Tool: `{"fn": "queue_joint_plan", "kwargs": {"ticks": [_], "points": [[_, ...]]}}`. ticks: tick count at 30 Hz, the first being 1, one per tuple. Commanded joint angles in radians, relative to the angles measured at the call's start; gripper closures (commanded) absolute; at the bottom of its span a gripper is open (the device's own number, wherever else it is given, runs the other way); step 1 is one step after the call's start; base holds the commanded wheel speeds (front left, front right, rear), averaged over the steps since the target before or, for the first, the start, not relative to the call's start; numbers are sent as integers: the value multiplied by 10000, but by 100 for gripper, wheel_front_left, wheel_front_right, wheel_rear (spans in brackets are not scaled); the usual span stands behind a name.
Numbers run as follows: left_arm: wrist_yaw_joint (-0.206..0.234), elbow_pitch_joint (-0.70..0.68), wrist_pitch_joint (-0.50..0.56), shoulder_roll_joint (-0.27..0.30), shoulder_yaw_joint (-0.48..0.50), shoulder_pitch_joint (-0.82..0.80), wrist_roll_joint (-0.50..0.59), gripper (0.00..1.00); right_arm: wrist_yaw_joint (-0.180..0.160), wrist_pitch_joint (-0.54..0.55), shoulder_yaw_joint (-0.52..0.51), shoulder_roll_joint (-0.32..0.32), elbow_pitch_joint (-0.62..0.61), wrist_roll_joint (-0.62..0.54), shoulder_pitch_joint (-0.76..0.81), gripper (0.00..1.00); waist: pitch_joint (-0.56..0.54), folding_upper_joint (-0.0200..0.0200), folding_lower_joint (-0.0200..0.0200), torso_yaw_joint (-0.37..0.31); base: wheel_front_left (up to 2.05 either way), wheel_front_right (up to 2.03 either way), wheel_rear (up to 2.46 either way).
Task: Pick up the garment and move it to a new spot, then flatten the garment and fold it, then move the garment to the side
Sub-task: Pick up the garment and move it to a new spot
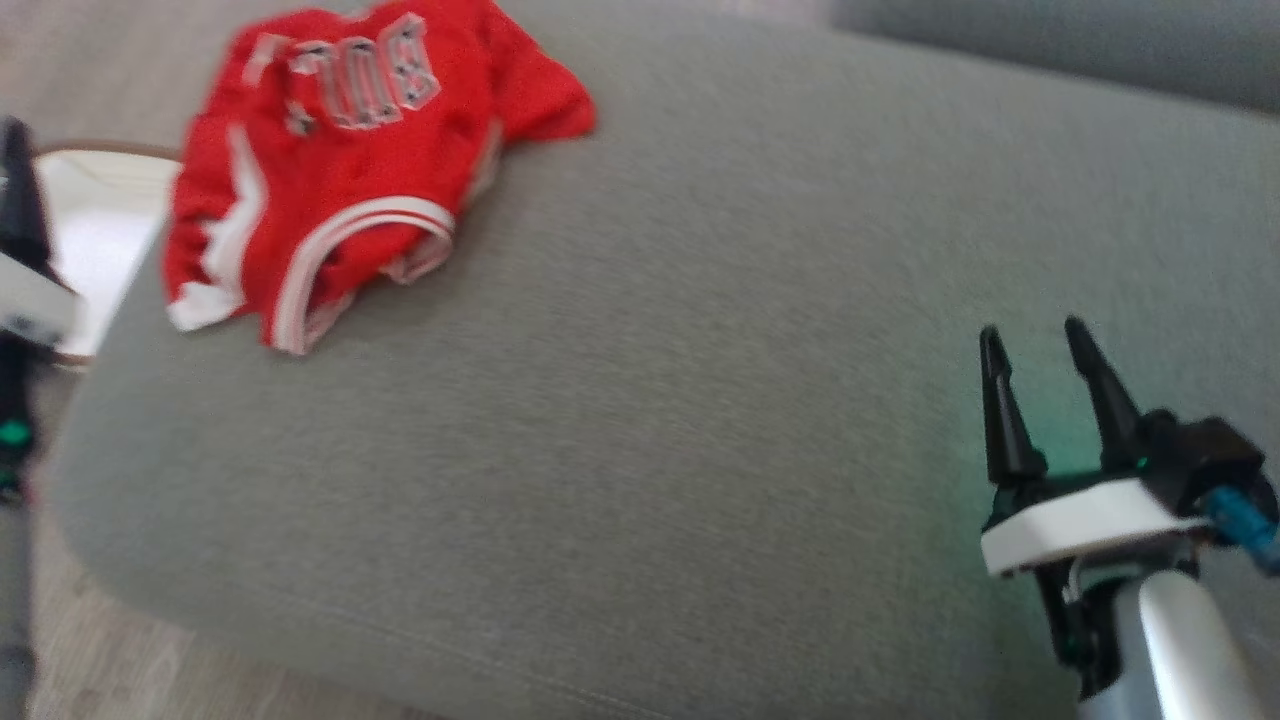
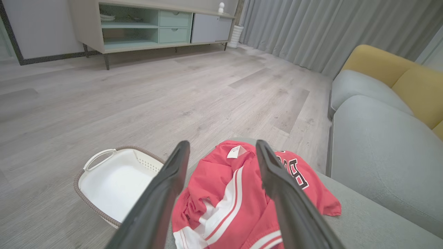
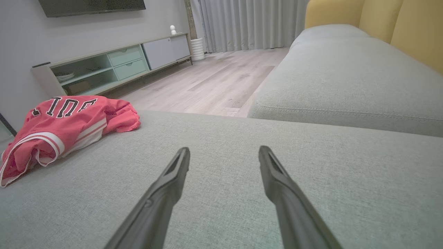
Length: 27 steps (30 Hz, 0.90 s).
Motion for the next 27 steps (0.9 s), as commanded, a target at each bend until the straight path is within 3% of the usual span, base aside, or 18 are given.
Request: {"fn": "queue_joint_plan", "kwargs": {"ticks": [1,12,18,20,21,22,23,27], "points": [[-85,-138,129,666,575,-654,-91,0,77,38,179,-66,-490,-66,-424,0,956,0,-3,-901,0,0,0],[4,1687,1996,1670,875,-1916,-828,0,77,373,-52,-66,-1787,-251,-679,0,2920,0,-3,-2651,0,0,0],[147,2524,2833,2032,817,-1921,-936,0,77,315,-7,-66,-1952,-138,-810,0,3357,0,-3,-3150,0,0,0],[448,2653,3314,2048,630,-1847,-851,0,77,281,-44,-66,-1930,-115,-806,0,3322,0,-3,-3195,0,0,0],[487,2748,3487,2146,567,-1844,-806,14,77,265,-49,-66,-1919,-97,-811,0,3292,0,-3,-3225,0,0,0],[470,2756,3592,2204,491,-1855,-764,82,77,242,-58,-66,-1901,-68,-820,0,3246,0,-3,-3238,0,0,0],[495,2695,3605,2208,458,-1861,-736,100,77,219,-57,-66,-1859,-32,-830,0,3167,0,-3,-3247,0,0,0],[359,2504,3525,2306,443,-1829,-729,100,77,74,36,-66,-1589,184,-831,0,2661,0,-3,-3268,0,0,0]]}}
